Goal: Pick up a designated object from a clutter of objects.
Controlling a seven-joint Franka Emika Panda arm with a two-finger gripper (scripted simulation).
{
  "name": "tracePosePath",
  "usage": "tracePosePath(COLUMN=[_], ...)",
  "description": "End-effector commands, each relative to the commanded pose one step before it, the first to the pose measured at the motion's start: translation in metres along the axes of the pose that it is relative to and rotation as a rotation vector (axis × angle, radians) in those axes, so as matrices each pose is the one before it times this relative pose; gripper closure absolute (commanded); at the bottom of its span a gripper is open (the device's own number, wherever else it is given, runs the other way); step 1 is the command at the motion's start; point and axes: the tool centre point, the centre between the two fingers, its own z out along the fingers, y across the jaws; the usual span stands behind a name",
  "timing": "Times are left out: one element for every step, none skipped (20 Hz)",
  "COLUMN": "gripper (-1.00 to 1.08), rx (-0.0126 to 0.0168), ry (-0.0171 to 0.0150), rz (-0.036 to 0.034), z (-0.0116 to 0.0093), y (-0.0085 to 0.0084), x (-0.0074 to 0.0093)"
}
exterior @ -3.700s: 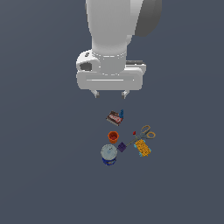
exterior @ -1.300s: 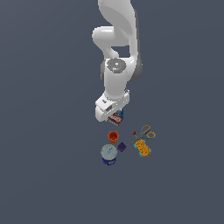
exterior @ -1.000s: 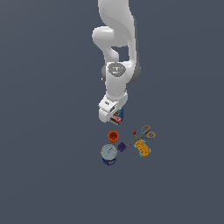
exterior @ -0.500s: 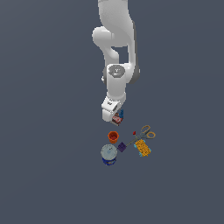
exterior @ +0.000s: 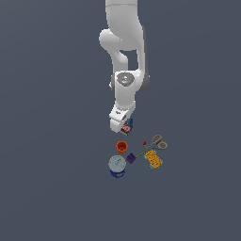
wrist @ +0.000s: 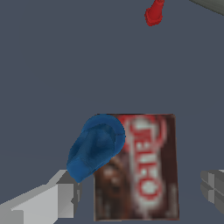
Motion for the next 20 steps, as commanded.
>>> tracePosePath(gripper=[-0.92,-0.92,-0.92,-0.92,-0.92,-0.92,-0.92,-0.92,-0.92,-0.92,-0.92,-0.92,-0.92,1.08,1.08,1.08,1.08,1.08,1.08,1.08], rx=[0.00058,0.00000,-0.00005,0.00000,-0.00016,0.00000,-0.00020,0.00000,0.00000,0.00000,0.00000,-0.00033,0.00000,0.00000,0.00000,0.00000,0.00000,0.00000,0.00000,0.00000], ry=[-0.00017,0.00002,-0.00004,0.00000,-0.00010,0.00000,-0.00003,0.00000,0.00000,0.00000,0.00000,0.00026,0.00000,0.00000,0.00000,0.00000,0.00000,0.00000,0.00000,0.00000], rz=[-0.00091,-0.00098,-0.00069,0.00000,-0.00096,0.00000,-0.00066,0.00000,0.00000,0.00000,0.00000,-0.00055,0.00000,0.00000,0.00000,0.00000,0.00000,0.00000,0.00000,0.00000], z=[0.00863,0.00442,0.00474,0.00439,0.00388,0.00344,0.00291,0.00251,0.00205,0.00159,0.00114,0.00050,0.00023,0.00000,0.00000,0.00000,0.00000,0.00000,0.00000,0.00000], y=[-0.00049,-0.00024,-0.00015,0.00005,-0.00017,0.00008,-0.00007,0.00009,0.00009,0.00008,0.00006,-0.00010,0.00001,0.00000,0.00000,0.00000,0.00000,0.00000,0.00000,0.00000], x=[-0.00034,0.00007,-0.00005,-0.00026,0.00013,-0.00016,0.00013,-0.00006,-0.00002,0.00001,0.00002,0.00021,0.00001,0.00000,0.00000,0.00000,0.00000,0.00000,0.00000,0.00000])
